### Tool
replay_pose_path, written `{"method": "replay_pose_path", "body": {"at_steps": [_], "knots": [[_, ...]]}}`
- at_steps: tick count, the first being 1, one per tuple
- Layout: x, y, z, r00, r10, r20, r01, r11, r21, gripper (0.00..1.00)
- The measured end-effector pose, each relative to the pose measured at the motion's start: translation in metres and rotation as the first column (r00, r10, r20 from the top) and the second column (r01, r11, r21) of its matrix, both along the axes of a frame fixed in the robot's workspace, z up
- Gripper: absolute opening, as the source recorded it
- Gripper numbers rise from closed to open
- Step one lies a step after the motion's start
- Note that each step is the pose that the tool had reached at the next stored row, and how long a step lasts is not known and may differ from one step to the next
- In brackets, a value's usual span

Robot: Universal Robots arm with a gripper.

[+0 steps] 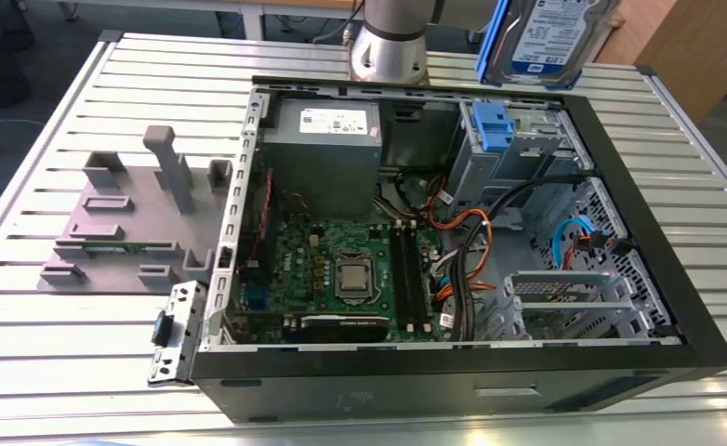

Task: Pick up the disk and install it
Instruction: 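Pick up the disk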

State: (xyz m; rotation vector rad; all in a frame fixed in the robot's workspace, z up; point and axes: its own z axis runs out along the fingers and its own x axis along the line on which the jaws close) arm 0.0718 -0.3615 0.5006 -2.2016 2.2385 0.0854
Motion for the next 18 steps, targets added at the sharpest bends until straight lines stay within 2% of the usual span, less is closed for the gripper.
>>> {"method": "replay_pose_path", "body": {"at_steps": [18], "knots": [[0.0,-0.0084,-0.0002,1.0,0.0,0.0001,0.0,1.0,0.0001,0.37]]}}
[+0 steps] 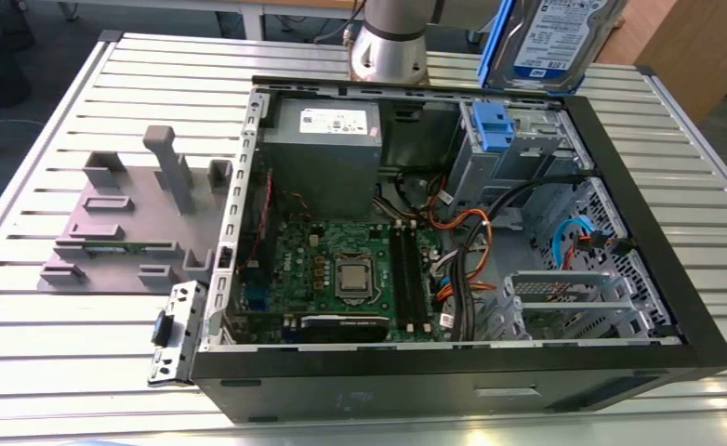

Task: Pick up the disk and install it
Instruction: 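Pick up the disk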

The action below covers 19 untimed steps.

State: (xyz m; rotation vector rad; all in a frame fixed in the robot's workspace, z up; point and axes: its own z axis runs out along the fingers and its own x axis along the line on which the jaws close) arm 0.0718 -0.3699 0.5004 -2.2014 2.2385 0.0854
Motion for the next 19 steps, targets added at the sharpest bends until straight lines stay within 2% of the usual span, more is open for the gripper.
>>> {"method": "replay_pose_path", "body": {"at_steps": [19], "knots": [[0.0,-0.0079,-0.0001,1.0,0.0,0.0,0.0,1.0,0.0,0.37]]}}
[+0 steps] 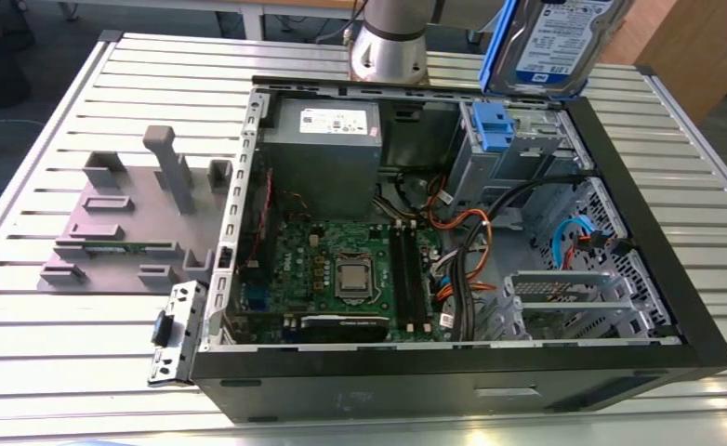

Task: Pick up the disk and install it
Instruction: 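Pick up the disk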

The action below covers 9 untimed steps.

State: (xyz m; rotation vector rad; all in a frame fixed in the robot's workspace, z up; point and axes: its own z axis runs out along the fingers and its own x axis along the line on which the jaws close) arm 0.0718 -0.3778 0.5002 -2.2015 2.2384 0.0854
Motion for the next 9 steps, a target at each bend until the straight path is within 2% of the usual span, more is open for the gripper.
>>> {"method": "replay_pose_path", "body": {"at_steps": [9], "knots": [[0.0,-0.0037,-0.0001,1.0,0.0,0.0,0.0,1.0,0.0,0.37]]}}
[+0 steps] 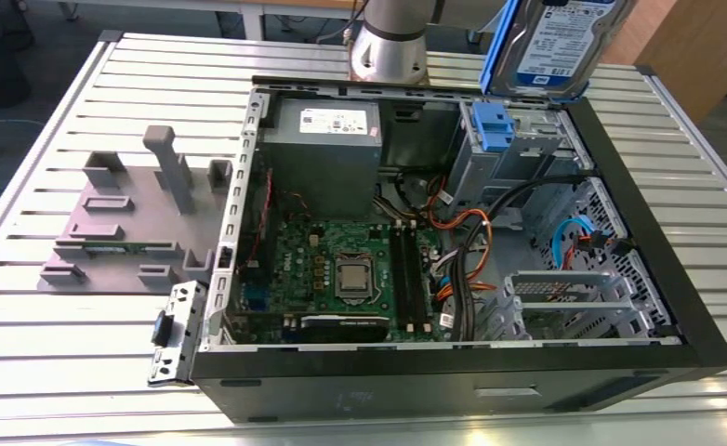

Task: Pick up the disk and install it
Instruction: 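Pick up the disk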

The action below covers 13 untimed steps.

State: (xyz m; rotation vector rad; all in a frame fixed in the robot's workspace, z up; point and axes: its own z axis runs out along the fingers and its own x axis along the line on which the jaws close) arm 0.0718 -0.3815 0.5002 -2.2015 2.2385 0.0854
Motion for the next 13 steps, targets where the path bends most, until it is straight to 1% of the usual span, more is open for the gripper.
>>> {"method": "replay_pose_path", "body": {"at_steps": [13], "knots": [[0.0,-0.0052,-0.0001,1.0,0.0,0.0,0.0,1.0,0.0,0.37]]}}
